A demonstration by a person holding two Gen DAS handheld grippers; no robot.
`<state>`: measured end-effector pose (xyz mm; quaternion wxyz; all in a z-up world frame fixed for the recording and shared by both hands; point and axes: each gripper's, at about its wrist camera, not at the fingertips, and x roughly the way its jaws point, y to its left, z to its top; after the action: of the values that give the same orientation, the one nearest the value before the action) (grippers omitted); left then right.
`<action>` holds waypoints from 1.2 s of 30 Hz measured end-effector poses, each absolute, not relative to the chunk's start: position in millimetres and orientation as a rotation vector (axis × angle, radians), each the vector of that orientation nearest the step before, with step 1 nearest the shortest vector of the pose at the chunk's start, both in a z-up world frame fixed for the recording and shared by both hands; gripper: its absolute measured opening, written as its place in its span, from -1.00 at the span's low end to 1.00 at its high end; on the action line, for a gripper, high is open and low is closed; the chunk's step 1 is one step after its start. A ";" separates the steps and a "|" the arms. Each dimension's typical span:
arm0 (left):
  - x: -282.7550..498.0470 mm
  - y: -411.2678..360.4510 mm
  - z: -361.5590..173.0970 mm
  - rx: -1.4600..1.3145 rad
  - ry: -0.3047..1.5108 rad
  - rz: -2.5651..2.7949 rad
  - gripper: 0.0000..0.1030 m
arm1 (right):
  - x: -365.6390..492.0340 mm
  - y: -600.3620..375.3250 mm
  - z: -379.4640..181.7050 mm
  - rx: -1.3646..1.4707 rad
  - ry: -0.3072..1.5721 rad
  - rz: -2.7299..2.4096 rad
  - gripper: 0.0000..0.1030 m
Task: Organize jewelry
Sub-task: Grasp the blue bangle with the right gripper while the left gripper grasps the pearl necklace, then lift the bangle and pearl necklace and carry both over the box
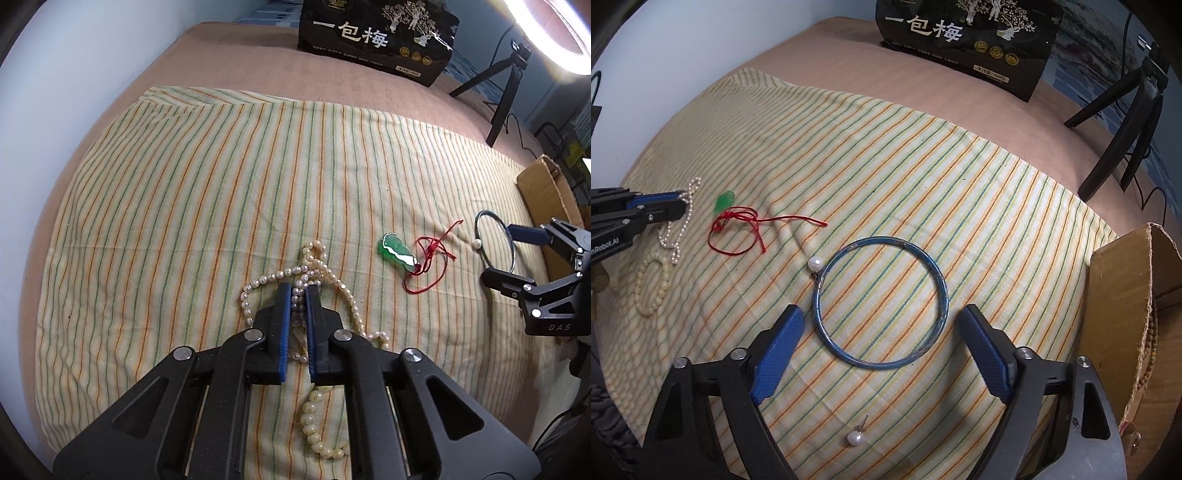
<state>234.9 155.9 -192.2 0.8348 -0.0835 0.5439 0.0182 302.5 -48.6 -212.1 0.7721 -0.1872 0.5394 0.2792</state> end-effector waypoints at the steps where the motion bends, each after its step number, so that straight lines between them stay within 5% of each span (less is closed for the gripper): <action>1: 234.3 156.0 -191.4 -0.180 1.152 0.038 -0.90 | 301.3 -50.4 -211.3 -0.406 1.167 0.605 0.48; 2: 233.2 156.3 -190.8 -0.180 1.152 0.036 -0.90 | 301.0 -51.0 -210.1 -0.407 1.164 0.605 0.36; 36: 195.8 150.0 -56.7 -0.336 0.852 -0.072 -0.90 | 274.6 -89.8 -121.3 -0.258 0.980 0.613 0.36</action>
<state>195.8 150.0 -56.7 0.8963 -0.1623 0.4112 -0.0346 274.6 -89.8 -121.3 0.8298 -0.1215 0.4618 0.2889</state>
